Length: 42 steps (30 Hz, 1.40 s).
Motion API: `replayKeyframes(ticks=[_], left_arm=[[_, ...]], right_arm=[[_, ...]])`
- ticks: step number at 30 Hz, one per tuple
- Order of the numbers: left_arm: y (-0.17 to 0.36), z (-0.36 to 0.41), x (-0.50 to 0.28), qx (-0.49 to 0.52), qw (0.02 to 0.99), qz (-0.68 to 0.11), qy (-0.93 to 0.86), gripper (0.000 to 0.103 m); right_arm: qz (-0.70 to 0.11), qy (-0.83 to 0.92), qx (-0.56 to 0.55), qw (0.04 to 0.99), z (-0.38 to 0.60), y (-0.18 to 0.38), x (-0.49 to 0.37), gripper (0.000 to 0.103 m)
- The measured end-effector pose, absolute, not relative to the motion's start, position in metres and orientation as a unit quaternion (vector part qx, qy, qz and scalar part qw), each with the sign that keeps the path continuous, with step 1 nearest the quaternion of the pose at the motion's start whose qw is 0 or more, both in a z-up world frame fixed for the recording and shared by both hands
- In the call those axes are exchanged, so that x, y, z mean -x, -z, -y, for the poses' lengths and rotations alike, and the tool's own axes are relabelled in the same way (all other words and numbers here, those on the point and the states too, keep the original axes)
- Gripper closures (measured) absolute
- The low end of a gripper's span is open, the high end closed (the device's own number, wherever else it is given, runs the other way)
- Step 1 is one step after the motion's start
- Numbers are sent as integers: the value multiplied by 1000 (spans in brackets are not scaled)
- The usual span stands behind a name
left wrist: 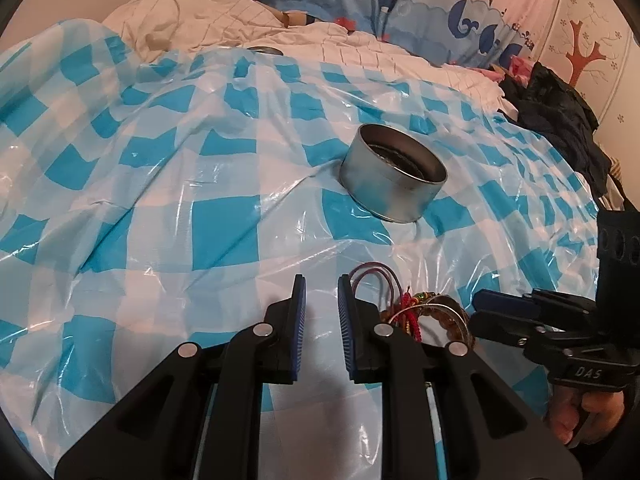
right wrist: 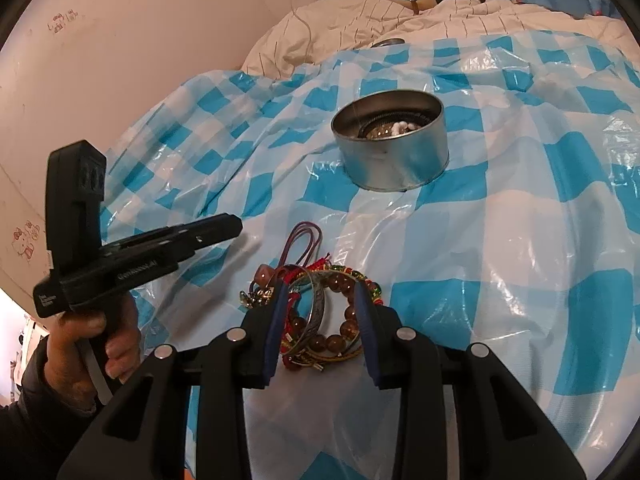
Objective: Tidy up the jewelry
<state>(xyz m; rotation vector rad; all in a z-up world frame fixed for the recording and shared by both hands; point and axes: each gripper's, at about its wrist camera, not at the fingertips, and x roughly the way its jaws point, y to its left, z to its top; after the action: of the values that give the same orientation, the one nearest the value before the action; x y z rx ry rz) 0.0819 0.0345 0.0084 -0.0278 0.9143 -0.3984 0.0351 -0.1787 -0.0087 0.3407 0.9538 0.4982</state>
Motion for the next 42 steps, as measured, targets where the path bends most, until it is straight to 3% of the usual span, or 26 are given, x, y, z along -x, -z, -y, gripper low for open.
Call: replayKeyframes(ticks=[6, 10, 13, 33, 34, 36, 40, 42], left_arm=[[-10, -34, -82, 13, 878, -438, 193, 82], [-10, -35, -83, 15, 879, -437, 190, 78], [-9, -34, -84, 14, 878, -439, 189, 77], [9, 2, -61, -79, 847, -466, 242, 76], [10, 2, -60, -83, 845, -468, 243, 77], [10, 2, -59, -88, 845, -468, 243, 90], [3, -2, -59, -85, 851, -457, 243, 102], [-4, -7, -61, -74, 858, -448, 239, 102]], right_arm=[[-464, -238, -139, 842, 167, 15, -38, 75], [-470, -242, -128, 839, 162, 19, -38, 90], [-463, -244, -121, 844, 160, 16, -36, 94], [-425, -198, -177, 866, 208, -5, -41, 95], [-425, -199, -175, 866, 207, -5, -41, 95], [-425, -200, -174, 865, 206, -5, -41, 95], [-426, -198, -177, 865, 205, -3, -40, 95], [-426, -198, -178, 865, 205, -3, -40, 95]])
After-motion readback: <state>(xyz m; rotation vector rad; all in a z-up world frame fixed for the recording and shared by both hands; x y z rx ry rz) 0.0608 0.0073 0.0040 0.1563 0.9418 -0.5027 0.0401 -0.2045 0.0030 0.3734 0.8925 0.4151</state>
